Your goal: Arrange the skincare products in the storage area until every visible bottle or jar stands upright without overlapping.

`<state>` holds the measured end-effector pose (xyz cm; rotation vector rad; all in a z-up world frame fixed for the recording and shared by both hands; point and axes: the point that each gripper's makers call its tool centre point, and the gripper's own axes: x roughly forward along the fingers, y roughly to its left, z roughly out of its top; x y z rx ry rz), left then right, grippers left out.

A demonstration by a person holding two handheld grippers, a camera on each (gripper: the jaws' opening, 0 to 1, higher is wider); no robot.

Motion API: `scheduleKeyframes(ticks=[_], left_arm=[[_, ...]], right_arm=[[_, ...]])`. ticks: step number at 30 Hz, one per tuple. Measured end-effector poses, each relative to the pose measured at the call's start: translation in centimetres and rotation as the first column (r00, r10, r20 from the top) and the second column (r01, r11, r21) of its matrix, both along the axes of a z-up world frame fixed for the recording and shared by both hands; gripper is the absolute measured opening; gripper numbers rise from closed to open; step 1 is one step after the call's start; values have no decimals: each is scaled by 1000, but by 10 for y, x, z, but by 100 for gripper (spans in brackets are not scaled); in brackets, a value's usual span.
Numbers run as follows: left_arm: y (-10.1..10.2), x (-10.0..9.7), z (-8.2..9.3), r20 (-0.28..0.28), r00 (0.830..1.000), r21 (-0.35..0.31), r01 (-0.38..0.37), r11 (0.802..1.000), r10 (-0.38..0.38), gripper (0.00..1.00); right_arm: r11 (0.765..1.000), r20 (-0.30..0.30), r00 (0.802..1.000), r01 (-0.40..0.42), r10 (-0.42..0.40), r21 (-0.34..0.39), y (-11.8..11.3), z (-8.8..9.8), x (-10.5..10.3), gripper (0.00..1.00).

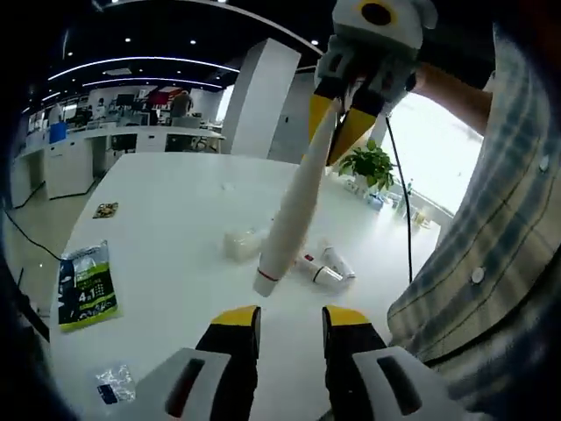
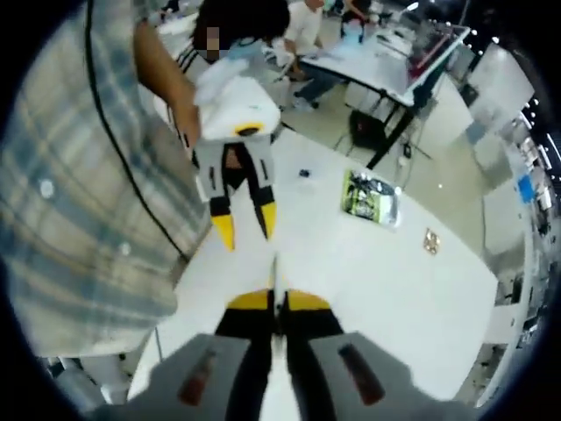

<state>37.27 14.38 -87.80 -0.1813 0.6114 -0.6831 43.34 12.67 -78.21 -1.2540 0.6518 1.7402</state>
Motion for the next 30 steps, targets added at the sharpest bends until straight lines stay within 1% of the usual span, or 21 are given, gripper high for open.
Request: scheduleKeyframes(ticks=[4,5,6,8,10,11,12,13,14,15,17,21,23,25,29,30], left_arm=[[-2,-4,-3,-13,1000,-4,28,1000,-28,28],[-2,-5,-4,-18,999,-9,33,999,-33,28],[-2,-6,-5,-19,999,-9,35,999,-35,28],[-2,-6,-9,-30,998,-4,49,999,-49,28],[-3,-5,-10,-36,998,-8,58,998,-58,28],[-3,-4,-10,-37,997,-9,60,998,-60,28],[-3,-2,-9,-38,997,-7,65,998,-65,28],[-3,0,-8,-37,997,-6,67,998,-67,28],[-2,2,-7,-34,997,-8,67,998,-68,28],[-2,4,-5,-33,997,-13,65,998,-66,28],[-1,6,-5,-36,997,-22,63,998,-64,28],[3,10,-7,-34,996,-2,77,997,-77,27],[7,12,-6,-33,997,-3,73,997,-73,27],[11,16,-6,-36,998,-8,57,998,-57,27],[16,19,-6,-38,998,-5,47,999,-47,27],[16,20,-6,-38,998,-5,47,999,-47,27]], right_arm=[[999,19,999,33,-33,1,3,5,23,1],[999,24,999,46,-46,3,5,7,32,1],[999,26,998,53,-53,4,6,7,35,1],[995,20,995,98,-99,17,10,10,54,1],[993,20,993,120,-120,14,13,11,68,1],[993,20,992,121,-121,13,14,10,71,1],[992,25,992,127,-127,8,15,9,81,1],[991,28,991,131,-131,5,16,8,87,1],[991,33,990,136,-136,0,16,7,94,1],[990,35,990,139,-139,-2,16,7,97,1],[988,33,988,153,-153,-5,18,6,111,1],[983,16,983,181,-181,-6,19,5,129,1],[981,17,981,192,-192,-13,18,2,136,1],[979,17,979,201,-201,-31,16,-3,147,1],[971,-1,973,232,-233,-55,12,-13,163,1],[970,-4,971,237,-238,-57,11,-14,165,1]])
